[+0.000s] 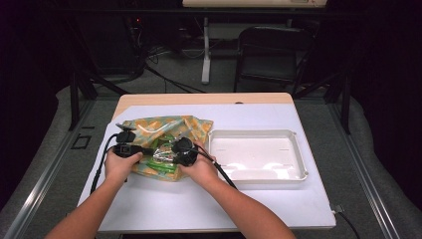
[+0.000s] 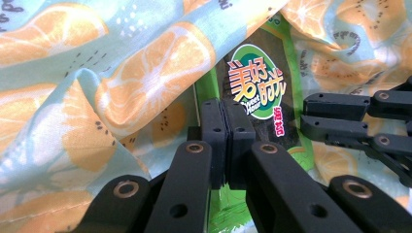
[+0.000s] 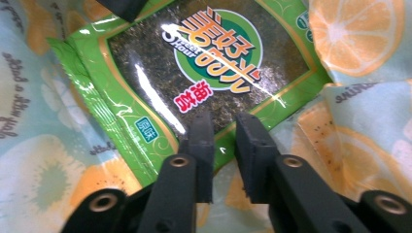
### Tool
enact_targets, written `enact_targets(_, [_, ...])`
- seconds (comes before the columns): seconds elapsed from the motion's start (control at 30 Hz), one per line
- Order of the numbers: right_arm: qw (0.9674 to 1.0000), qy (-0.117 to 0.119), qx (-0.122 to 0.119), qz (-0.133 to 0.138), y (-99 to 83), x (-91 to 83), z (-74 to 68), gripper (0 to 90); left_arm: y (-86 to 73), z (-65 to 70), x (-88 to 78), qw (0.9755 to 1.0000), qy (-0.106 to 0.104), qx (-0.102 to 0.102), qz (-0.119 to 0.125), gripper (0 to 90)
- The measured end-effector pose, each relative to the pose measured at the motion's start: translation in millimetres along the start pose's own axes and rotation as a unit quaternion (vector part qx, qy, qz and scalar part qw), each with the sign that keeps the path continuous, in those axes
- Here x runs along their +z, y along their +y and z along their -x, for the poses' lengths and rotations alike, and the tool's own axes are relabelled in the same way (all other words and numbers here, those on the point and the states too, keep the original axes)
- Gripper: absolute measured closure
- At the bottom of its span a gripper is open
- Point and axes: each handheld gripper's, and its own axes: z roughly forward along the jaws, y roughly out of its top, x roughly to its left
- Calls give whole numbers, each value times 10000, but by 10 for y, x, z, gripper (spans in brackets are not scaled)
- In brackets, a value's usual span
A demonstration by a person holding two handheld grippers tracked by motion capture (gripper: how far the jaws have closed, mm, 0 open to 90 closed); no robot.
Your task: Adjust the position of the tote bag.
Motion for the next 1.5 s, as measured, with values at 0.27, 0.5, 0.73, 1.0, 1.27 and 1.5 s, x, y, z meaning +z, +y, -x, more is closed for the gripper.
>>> enact_targets(0.27, [9999, 29, 29, 115, 23, -91, -4, 704, 15, -37, -61, 9999, 53, -80, 141, 900])
enact_targets(0.5, [9994, 184, 289, 43, 31, -104, 15, 708, 5, -35, -75, 9999, 22, -99, 98, 900])
enact_targets(0.73, [9995, 98, 257, -145, -6, -20, 27, 757, -11, -13, -75, 9999, -17, -31, 99, 900])
enact_targets(1.0, [9988, 64, 213, -437, -44, 56, 42, 809, -9, -28, -95, 9998, -152, -75, 143, 748])
enact_targets(1.27, [9989, 91, 245, -385, -59, 67, 51, 789, -11, -70, 24, 9999, -64, 10, -110, 639])
enact_targets(1.5, [9990, 24, 209, -400, -57, 84, 43, 792, -10, -89, 106, 9992, -119, -14, -384, 610])
